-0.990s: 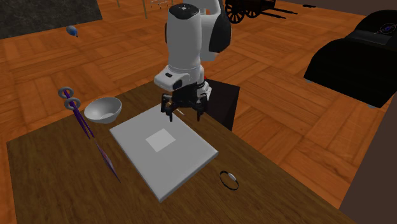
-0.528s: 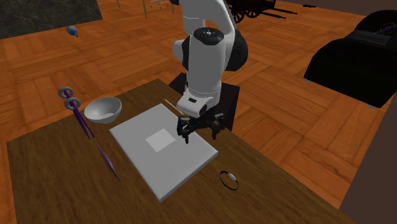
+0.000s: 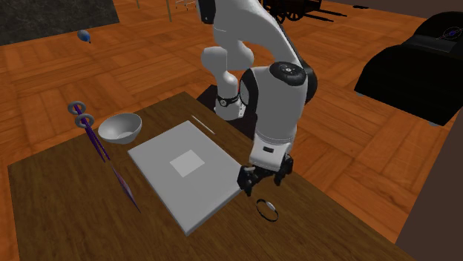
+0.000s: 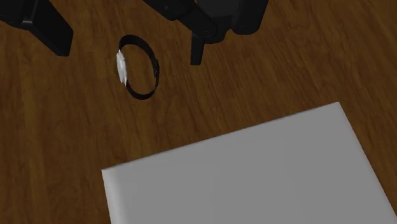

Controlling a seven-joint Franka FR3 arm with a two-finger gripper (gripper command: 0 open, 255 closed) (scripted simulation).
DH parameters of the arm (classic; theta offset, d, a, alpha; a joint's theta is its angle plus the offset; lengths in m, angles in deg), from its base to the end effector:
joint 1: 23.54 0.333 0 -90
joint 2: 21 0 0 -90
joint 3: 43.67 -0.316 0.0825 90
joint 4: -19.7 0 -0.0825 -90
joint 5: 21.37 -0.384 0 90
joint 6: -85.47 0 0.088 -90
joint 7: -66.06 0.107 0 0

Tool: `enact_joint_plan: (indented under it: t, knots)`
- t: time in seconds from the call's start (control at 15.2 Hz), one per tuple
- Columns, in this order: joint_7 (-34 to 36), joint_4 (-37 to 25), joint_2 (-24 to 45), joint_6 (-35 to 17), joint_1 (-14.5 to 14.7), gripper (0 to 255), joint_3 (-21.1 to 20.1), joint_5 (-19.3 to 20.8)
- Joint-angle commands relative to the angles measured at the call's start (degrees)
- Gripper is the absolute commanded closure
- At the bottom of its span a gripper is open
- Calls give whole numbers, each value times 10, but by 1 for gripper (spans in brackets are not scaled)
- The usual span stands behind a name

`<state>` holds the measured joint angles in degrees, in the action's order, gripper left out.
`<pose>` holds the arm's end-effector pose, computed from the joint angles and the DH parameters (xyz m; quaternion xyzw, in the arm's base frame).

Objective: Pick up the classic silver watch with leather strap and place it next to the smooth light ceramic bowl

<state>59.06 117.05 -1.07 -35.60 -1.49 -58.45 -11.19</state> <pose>0.5417 0.3754 0.4050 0.9133 0.4038 0.0474 0.0232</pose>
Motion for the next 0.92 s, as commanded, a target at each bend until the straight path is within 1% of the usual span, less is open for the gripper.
enact_joint_plan:
  t: [0.0,0.2,0.66,0.86]
  knots:
    - [-4,-35,36,-1,15,0,-5,14]
    - [-9,-84,82,1,37,0,-10,32]
    - [-4,-72,109,-38,39,0,-4,42]
    - [-3,-71,111,-41,39,0,-3,42]
